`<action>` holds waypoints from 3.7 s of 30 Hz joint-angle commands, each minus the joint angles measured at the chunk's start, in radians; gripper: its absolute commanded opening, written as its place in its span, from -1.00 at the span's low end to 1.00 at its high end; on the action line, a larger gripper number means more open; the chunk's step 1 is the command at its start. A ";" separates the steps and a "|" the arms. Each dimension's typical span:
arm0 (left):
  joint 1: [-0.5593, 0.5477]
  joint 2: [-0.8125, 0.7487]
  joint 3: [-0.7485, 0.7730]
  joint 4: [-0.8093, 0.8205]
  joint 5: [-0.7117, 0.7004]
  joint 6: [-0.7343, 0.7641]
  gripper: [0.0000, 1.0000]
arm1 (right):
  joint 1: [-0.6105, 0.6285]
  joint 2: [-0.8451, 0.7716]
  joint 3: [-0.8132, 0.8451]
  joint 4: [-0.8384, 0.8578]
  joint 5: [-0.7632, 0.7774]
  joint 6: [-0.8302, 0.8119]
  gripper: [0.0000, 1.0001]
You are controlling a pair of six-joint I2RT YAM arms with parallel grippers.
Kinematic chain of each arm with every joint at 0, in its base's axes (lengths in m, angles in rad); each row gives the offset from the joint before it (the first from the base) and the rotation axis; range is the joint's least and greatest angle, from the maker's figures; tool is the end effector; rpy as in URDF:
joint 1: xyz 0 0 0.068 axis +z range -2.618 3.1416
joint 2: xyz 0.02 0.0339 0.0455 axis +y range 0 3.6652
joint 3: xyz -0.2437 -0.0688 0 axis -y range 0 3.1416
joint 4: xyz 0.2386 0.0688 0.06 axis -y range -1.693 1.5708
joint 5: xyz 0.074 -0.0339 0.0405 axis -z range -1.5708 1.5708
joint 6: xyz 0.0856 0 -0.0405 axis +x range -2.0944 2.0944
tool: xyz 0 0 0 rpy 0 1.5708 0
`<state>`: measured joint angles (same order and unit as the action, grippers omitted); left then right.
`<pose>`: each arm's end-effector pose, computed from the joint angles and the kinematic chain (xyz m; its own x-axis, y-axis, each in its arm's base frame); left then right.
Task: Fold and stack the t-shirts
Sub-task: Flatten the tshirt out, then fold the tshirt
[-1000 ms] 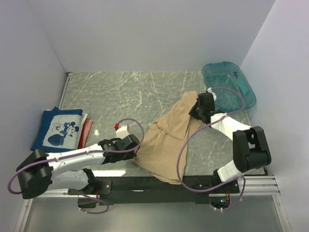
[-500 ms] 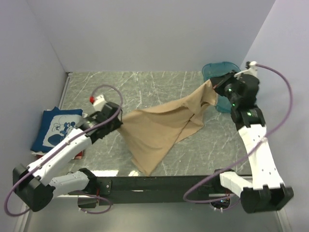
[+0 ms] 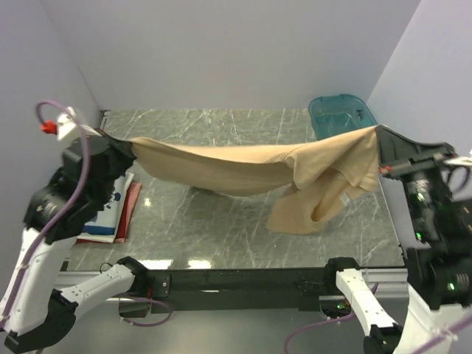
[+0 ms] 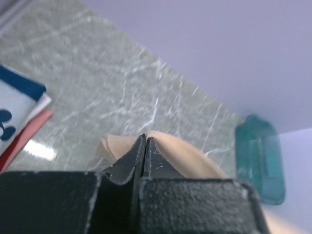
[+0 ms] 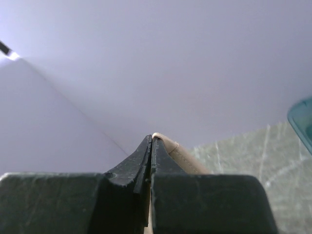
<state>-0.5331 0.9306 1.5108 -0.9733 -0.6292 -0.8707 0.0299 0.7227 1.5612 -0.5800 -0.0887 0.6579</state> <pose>0.1749 -0.0447 0.4351 -0.1687 -0.6184 -0.7675 -0.2892 0.7755 -0.5612 0.1058 0.0108 0.5329 0.1316 0.6133 -0.7788 -0.2475 0.7811 0.5732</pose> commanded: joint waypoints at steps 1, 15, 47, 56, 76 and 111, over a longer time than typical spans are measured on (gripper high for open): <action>0.005 0.002 0.129 -0.025 -0.073 0.071 -0.99 | -0.005 -0.005 0.081 0.003 0.026 0.011 -1.00; 0.253 0.371 0.354 0.435 0.101 0.286 -0.99 | -0.012 0.363 0.059 0.419 -0.072 0.081 -1.00; 0.628 0.168 -0.781 0.807 0.665 -0.148 -0.99 | -0.093 0.244 -0.942 0.566 -0.184 0.076 -1.00; 0.627 0.165 -1.029 0.871 0.632 -0.179 -0.99 | -0.168 0.396 -1.109 0.565 -0.236 -0.020 -1.00; 0.557 -0.063 -1.026 0.533 0.333 -0.247 -0.03 | -0.139 0.055 -1.132 0.371 -0.247 -0.003 -0.05; 0.363 0.237 -0.842 0.430 0.026 -0.349 -0.37 | -0.059 0.156 -1.182 0.444 -0.209 -0.020 -0.05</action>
<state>-0.1726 1.1770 0.6605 -0.5041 -0.5743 -1.2221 -0.0349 0.8803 0.3828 -0.1619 -0.3073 0.6594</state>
